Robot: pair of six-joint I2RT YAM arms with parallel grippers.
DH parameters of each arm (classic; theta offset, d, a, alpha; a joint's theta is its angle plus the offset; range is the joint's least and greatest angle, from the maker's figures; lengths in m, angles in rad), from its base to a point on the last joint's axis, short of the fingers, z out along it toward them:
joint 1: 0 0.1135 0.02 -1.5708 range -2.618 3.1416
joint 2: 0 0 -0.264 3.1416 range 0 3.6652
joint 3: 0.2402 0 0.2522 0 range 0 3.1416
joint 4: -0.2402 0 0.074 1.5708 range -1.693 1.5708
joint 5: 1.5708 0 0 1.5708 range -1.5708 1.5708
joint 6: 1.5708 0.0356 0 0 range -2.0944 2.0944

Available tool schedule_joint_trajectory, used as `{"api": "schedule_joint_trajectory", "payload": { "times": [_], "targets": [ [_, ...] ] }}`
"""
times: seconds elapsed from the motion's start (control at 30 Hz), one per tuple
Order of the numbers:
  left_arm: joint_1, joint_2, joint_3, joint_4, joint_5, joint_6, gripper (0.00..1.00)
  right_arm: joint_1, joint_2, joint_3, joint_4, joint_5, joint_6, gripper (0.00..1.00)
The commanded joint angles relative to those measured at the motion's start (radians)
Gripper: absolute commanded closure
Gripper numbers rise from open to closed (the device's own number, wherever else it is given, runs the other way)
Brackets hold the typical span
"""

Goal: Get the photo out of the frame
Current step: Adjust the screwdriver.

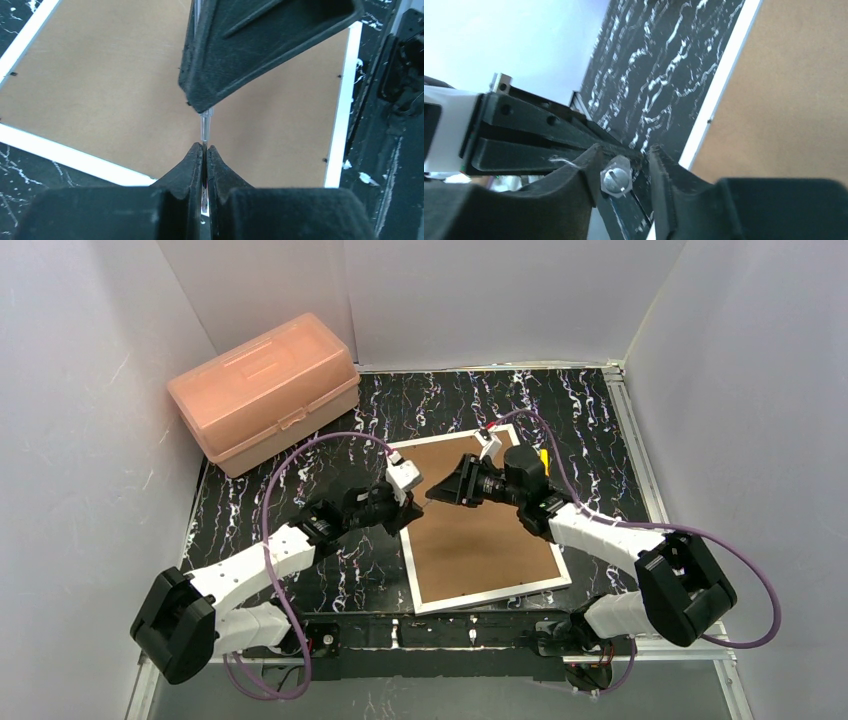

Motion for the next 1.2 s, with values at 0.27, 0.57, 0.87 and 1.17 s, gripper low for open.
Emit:
{"api": "schedule_joint_trajectory", "payload": {
  "times": [0.27,0.57,0.87,1.17],
  "targets": [
    [0.004,-0.056,-0.052,-0.070,0.083,0.149,1.00,-0.063,-0.002,0.165,-0.506,-0.362,-0.209,0.20],
    [-0.031,-0.014,-0.003,-0.176,0.063,0.219,1.00,-0.064,0.084,0.232,-0.589,-0.443,-0.225,0.32],
    [-0.058,-0.008,0.000,-0.187,0.047,0.236,1.00,-0.065,0.119,0.235,-0.604,-0.435,-0.229,0.46],
    [-0.074,-0.016,0.000,-0.184,0.061,0.236,1.00,-0.065,0.139,0.225,-0.583,-0.417,-0.220,0.48]
  ]
}}
